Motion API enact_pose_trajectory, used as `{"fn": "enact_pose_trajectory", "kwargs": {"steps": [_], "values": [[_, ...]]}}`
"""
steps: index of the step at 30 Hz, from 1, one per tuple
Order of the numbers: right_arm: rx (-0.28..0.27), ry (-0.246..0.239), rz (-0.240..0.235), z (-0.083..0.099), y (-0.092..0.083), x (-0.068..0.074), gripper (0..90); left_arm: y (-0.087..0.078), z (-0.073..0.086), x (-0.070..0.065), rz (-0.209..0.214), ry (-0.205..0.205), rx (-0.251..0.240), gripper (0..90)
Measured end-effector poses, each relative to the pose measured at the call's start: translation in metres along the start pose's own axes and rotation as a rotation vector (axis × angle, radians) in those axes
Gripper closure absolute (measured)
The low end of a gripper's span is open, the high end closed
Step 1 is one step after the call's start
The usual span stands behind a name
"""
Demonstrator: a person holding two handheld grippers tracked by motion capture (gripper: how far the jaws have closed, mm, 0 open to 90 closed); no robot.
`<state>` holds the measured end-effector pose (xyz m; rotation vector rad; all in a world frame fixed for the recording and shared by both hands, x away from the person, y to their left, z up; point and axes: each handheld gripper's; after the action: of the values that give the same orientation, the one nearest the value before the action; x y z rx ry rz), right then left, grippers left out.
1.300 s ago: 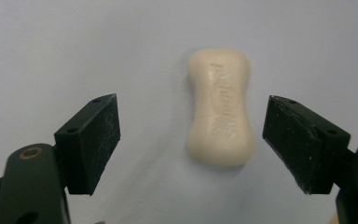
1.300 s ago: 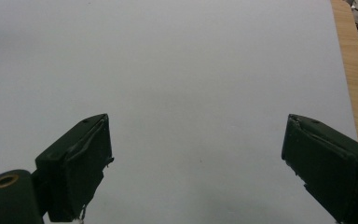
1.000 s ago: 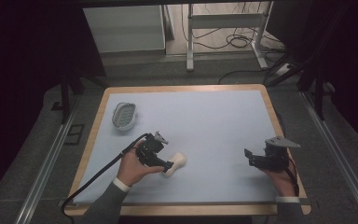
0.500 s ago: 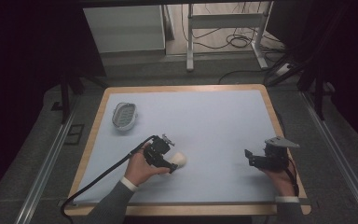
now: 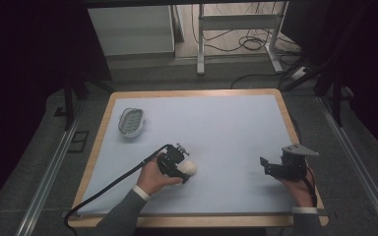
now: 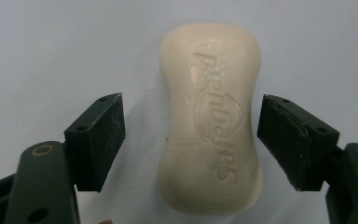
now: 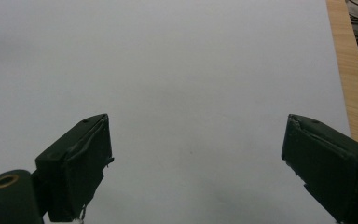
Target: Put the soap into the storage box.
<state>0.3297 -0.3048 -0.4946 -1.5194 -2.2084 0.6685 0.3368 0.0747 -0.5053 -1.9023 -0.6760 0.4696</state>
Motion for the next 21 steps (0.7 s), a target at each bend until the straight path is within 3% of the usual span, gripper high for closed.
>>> {"fn": "enact_pose_trajectory", "kwargs": {"steps": [3, 8, 21], "values": [[-0.002, -0.001, -0.003, -0.0001, -0.0001, 0.0004, 8.3, 0.0024, 0.0025, -0.0002, 0.004, 0.002, 0.003, 27.9], [0.007, -0.005, 0.002, 0.0004, 0.0010, 0.0015, 8.3, 0.0013, 0.0036, -0.0036, 0.022, 0.020, -0.015, 46.4], [0.002, 0.009, -0.016, -0.0009, -0.0003, 0.0025, 8.3, 0.0000, 0.0041, -0.0032, 0.031, 0.037, -0.017, 49.0]]}}
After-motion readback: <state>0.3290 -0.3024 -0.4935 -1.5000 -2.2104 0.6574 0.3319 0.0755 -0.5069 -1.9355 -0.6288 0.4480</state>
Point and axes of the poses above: each handheld gripper's, and its own axes: y roughly forward along the jaws, z roughly out of its underside, x roughly to its left, and after that the axes turned 5 degrees about y, right-handed
